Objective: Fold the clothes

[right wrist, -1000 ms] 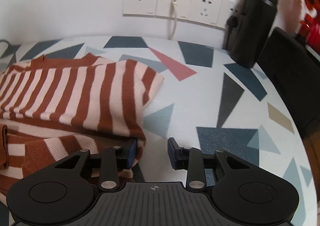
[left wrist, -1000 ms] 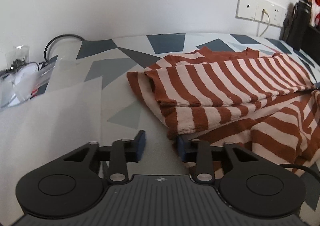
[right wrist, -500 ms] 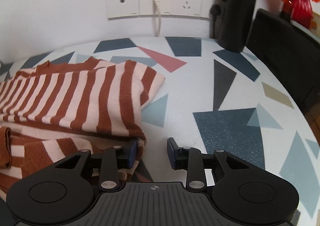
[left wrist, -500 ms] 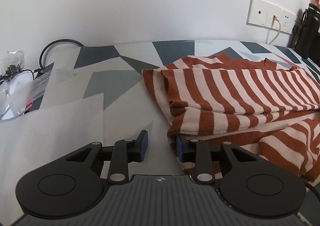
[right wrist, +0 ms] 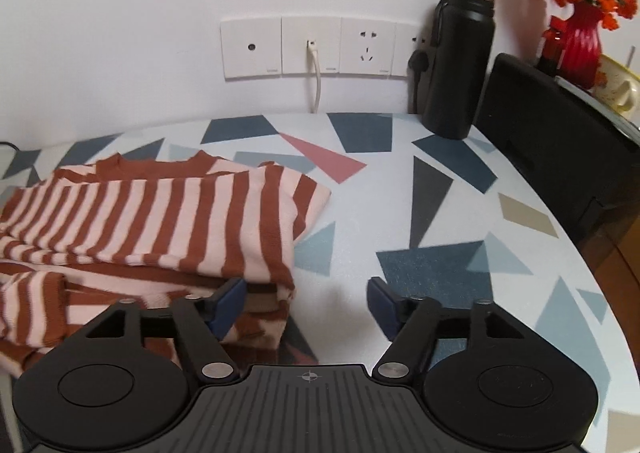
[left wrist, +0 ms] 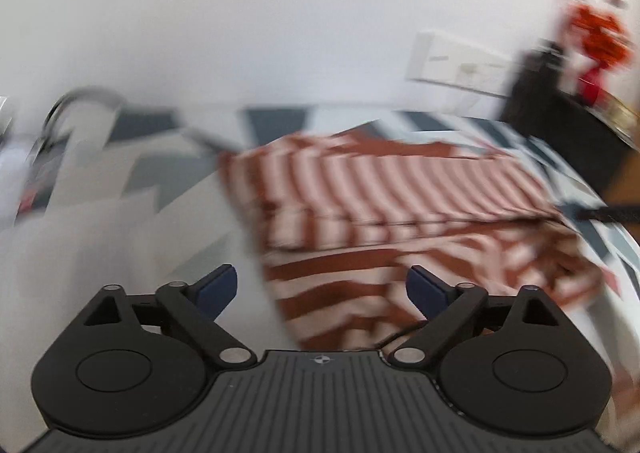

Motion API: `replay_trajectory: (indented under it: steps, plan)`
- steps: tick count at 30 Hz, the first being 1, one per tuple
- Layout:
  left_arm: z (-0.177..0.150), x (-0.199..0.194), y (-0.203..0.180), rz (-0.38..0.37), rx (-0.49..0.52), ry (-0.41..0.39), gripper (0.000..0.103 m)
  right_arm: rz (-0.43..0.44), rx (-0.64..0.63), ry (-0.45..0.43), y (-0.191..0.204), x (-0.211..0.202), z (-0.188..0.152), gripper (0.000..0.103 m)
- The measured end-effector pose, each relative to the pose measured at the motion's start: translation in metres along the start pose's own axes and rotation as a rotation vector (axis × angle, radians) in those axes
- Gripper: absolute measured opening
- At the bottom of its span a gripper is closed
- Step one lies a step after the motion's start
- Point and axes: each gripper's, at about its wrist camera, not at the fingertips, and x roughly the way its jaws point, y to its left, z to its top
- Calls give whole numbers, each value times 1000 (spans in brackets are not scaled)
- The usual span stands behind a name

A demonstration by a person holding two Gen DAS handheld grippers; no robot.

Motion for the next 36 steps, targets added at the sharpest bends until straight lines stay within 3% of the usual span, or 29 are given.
replay_trajectory:
  steps: [3,6,9,11,13,14,19,22,26,30,33,36]
  plan:
    - [0,-13,-12,3,53,7,97,-23,1,-2,-1,-15,-5,67]
    - [-2,-26,-11,-8,-17,17,97,-57,12,-6,-5,-30,-13,69]
    - [-3,-40,-7,-26,-91,33,97,-117,48,-18,-19,-44,-24,85]
    - [-5,-49,-4,-50,-137,52,97,-156,72,-25,-28,-53,-31,90]
    - [-11,-53,-4,-123,-151,76,102,-196,96,-33,-37,-62,-39,102]
    - [-16,-53,-7,-143,-126,78,102,-216,107,-37,-42,-66,-43,102]
    - [-27,-33,-23,-34,-11,82,102,-199,81,-6,-19,-59,-60,102]
    - [-21,-20,-31,-28,-12,74,102,-145,51,-9,2,-55,-62,102]
    - [-13,10,-48,8,37,149,102,-91,28,-19,27,-50,-57,102]
    - [-13,23,-57,-8,85,159,102,-59,8,-31,37,-47,-55,102]
    - [-15,26,-61,6,135,143,102,-50,-4,-55,38,-49,-56,102]
    - [-18,30,-65,27,197,148,102,-65,-38,-58,38,-45,-54,94]
